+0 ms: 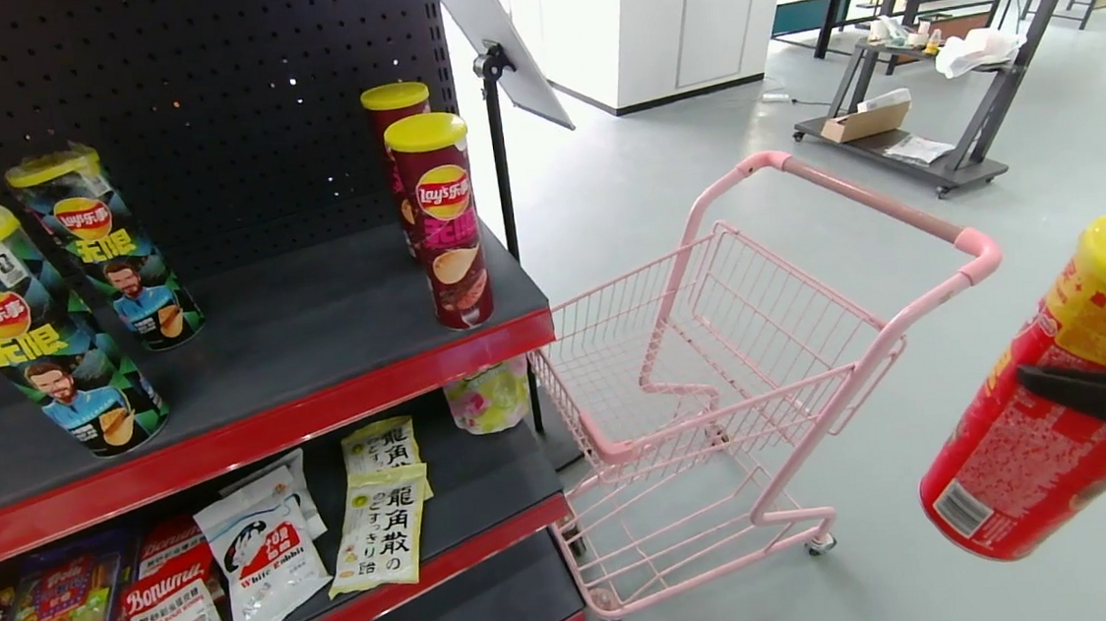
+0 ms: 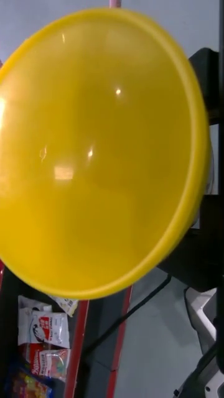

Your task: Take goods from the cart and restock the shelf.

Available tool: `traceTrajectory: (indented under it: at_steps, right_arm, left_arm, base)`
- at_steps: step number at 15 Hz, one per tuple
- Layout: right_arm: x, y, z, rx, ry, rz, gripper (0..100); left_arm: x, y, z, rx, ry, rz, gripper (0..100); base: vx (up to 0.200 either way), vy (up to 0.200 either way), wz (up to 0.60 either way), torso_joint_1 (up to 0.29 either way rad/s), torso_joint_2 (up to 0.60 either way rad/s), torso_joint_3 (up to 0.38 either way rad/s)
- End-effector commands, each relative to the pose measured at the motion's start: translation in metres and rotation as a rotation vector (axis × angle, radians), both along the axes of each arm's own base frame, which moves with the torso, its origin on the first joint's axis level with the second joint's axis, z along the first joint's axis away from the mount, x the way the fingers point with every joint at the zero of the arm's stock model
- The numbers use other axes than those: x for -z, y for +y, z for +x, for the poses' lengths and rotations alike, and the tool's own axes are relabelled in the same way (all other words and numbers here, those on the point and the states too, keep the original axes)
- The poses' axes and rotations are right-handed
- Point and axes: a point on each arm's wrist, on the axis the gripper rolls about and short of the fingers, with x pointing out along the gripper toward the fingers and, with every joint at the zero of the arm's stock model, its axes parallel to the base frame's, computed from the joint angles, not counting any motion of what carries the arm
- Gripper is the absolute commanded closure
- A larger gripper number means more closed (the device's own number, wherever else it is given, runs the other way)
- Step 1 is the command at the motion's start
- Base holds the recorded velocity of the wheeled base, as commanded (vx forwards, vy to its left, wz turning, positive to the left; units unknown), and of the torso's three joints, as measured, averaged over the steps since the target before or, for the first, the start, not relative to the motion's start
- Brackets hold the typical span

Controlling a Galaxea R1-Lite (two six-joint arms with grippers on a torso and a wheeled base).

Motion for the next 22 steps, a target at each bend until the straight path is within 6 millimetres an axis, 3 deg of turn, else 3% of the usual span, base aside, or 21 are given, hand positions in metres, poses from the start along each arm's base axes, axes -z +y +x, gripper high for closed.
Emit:
traceTrajectory:
  at_steps: [1, 3, 15, 19, 22]
  right_arm:
    - [0.003, 0.001, 0.003, 0.002, 0.019, -0.008, 100]
    - [0.004, 0.001, 0.005, 0.006, 0.023, -0.011, 100]
    - [0.008, 0.004, 0.012, 0.004, 0.051, -0.022, 100]
    - [0.018, 0.002, 0.011, 0.012, 0.074, -0.035, 100]
    - [0.018, 0.004, 0.012, 0.004, 0.076, -0.005, 100]
  left_arm:
    - [0.001, 0.0, 0.0, 0.0, 0.003, 0.002, 0]
    - [0.001, 0.0, 0.001, 0.0, 0.007, 0.003, 0]
    - [-0.001, 0.0, 0.001, -0.003, 0.001, 0.002, 0]
    - [0.0, 0.0, 0.001, -0.005, 0.007, 0.004, 0]
    - [0.0, -0.001, 0.003, -0.005, 0.016, 0.007, 0]
  base:
    - [0.0, 0.0, 0.0, 0.032, -0.06, -0.027]
    - [0.0, 0.0, 0.0, 0.0, 0.0, 0.0]
    - [0.0, 0.0, 0.6, 0.004, 0.0, 0.0]
    - [0.0, 0.0, 0.0, 0.0, 0.0, 0.0]
    - [0.0, 0.2, 0.0, -0.001, 0.0, 0.002]
